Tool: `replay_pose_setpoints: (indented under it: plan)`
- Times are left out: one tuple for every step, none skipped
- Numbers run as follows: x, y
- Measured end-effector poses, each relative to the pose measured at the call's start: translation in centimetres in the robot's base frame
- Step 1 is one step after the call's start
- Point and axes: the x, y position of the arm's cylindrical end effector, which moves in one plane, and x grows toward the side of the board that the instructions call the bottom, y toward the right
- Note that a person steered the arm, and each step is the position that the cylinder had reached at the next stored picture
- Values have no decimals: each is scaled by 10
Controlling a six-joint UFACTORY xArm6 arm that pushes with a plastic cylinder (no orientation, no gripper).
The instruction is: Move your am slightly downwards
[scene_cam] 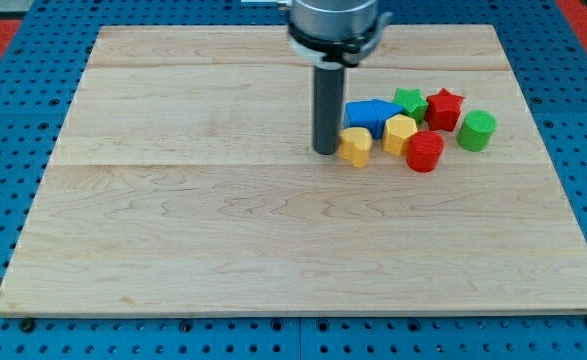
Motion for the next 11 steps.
replay_pose_setpoints:
  plan:
    - [0,11]
    - [2,-17]
    - [2,-17]
    - [2,-22]
    - [2,-23]
    - [3,-18]
    - [16,11]
    - [33,16]
    - [53,27]
    - [65,28]
    - [65,28]
